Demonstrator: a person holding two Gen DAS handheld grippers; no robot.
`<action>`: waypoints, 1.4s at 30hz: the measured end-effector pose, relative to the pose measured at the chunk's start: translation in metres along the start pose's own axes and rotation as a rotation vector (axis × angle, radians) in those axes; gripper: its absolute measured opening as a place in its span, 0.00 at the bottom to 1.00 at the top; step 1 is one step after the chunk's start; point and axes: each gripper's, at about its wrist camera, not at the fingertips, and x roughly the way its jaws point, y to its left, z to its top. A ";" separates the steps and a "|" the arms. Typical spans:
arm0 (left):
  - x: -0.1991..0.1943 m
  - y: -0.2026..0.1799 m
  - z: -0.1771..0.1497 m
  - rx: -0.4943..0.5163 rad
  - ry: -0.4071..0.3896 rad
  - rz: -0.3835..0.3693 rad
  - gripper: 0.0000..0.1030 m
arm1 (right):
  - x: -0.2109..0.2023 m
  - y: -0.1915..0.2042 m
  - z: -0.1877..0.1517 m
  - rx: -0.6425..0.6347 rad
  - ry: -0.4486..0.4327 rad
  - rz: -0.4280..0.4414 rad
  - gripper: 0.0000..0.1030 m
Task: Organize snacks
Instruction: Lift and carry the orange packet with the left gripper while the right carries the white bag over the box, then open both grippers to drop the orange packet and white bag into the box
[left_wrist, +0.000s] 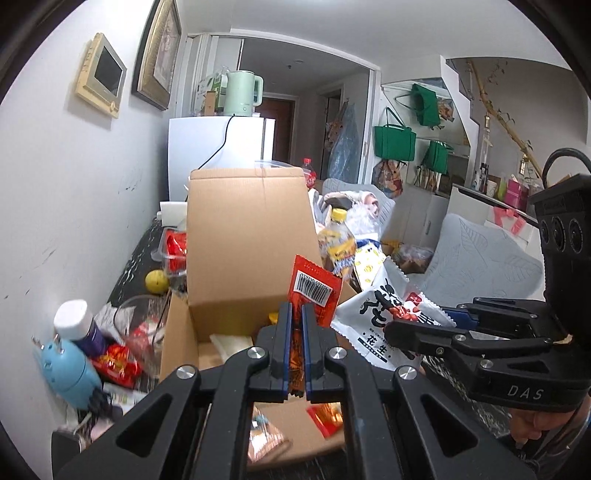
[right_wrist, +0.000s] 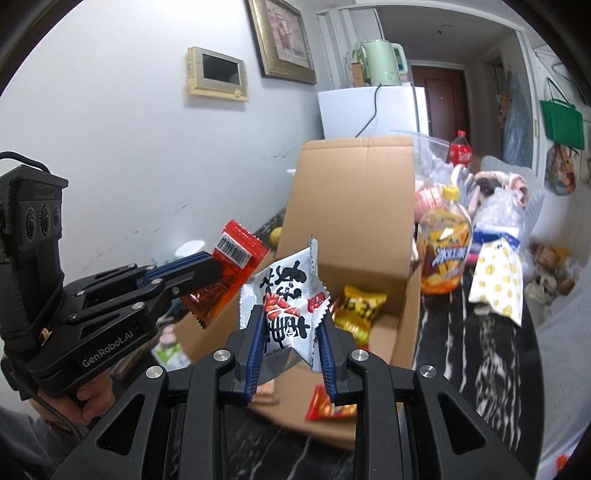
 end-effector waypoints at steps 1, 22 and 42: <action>0.005 0.002 0.003 -0.002 -0.001 0.002 0.05 | 0.004 -0.002 0.004 -0.001 -0.002 -0.001 0.26; 0.112 0.049 0.029 -0.053 0.061 0.111 0.05 | 0.109 -0.045 0.052 0.041 0.048 -0.034 0.26; 0.163 0.076 -0.010 -0.139 0.344 0.174 0.05 | 0.165 -0.065 0.026 0.024 0.311 -0.158 0.26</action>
